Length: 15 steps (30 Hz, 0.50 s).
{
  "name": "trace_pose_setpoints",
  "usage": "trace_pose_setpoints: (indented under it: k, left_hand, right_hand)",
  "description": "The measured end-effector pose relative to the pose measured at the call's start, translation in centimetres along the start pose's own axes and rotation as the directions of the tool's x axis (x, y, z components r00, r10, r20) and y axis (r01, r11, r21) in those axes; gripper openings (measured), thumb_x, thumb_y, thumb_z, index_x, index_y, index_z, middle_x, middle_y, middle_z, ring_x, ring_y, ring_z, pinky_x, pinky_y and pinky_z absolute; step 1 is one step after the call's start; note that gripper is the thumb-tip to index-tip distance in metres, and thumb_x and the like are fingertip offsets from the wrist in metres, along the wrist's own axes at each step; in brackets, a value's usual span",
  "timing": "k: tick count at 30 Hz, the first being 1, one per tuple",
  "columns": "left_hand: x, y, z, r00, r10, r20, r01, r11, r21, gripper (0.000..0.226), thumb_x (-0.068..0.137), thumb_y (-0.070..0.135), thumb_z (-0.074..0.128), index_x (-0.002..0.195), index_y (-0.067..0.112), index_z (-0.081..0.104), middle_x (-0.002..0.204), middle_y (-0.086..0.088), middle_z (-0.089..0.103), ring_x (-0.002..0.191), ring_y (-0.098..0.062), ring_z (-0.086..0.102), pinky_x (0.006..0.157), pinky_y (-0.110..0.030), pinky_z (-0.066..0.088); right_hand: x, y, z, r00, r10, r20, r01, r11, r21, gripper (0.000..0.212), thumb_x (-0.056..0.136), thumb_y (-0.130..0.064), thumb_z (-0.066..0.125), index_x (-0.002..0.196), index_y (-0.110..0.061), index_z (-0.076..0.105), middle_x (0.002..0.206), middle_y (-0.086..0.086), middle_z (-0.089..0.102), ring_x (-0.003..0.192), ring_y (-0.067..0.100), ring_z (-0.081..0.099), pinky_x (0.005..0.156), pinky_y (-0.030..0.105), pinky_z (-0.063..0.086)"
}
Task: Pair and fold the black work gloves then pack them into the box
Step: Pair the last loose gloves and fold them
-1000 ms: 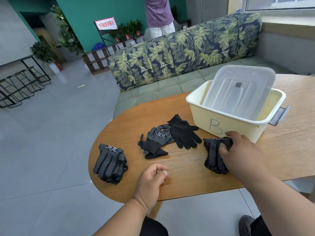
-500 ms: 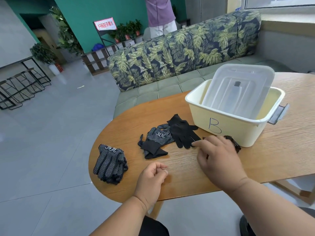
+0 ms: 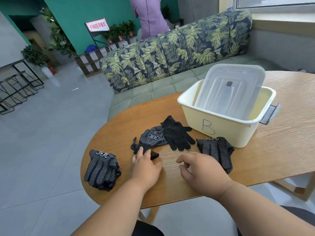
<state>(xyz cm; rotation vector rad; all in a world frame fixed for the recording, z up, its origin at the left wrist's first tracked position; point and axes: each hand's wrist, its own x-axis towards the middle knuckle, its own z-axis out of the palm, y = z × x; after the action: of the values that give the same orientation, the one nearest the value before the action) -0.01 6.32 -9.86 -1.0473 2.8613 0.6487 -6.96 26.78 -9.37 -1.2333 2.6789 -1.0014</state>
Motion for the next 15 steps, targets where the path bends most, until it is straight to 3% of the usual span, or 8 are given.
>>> trace_pose_setpoints:
  k: [3,7,12,15]
  left_hand:
    - [-0.5,-0.3,0.3,0.995,0.014,-0.098,-0.018,0.999,-0.044,0.072,0.097,0.039,0.053,0.161,0.017,0.029,0.171,0.0,0.016,0.155,-0.028,0.012,0.128,-0.039,0.015]
    - [-2.7,-0.6,-0.1,0.962,0.107,-0.252,-0.134,0.987,-0.092,0.057,0.096,0.035,0.057,0.151,0.022,0.048,0.165,0.011,0.03,0.15,-0.018,0.024,0.127,-0.037,0.021]
    - [-5.9,-0.9,-2.1,0.882,0.175,-0.438,-0.29,0.933,-0.211,0.022,0.093,0.018,0.064,0.111,0.029,0.067,0.123,0.022,0.058,0.121,-0.001,0.051,0.109,-0.025,0.04]
    - [-7.3,-1.3,-3.1,0.832,0.22,-0.509,-0.347,0.922,-0.169,0.026,0.093,0.006,0.062,0.095,0.032,0.064,0.105,0.025,0.058,0.107,0.004,0.055,0.094,-0.009,0.038]
  right_hand:
    - [0.1,0.0,-0.1,1.0,0.009,-0.016,-0.009,1.0,0.022,0.025,0.098,-0.037,0.056,0.119,-0.035,0.07,0.103,-0.016,0.068,0.091,0.006,0.063,0.083,0.03,0.056]
    - [0.1,-0.2,0.2,1.0,0.021,-0.01,-0.02,0.999,0.029,0.025,0.097,-0.04,0.056,0.119,-0.036,0.07,0.097,-0.017,0.067,0.087,0.007,0.062,0.079,0.03,0.056]
    - [0.0,-0.5,0.5,1.0,0.01,-0.011,-0.009,0.999,0.048,0.032,0.096,-0.044,0.057,0.127,-0.041,0.063,0.088,-0.018,0.063,0.084,0.008,0.062,0.077,0.032,0.055]
    - [-0.1,-0.9,0.9,1.0,-0.008,-0.006,0.009,0.998,0.065,0.04,0.094,-0.053,0.057,0.133,-0.047,0.054,0.087,-0.017,0.061,0.082,0.008,0.061,0.074,0.032,0.054]
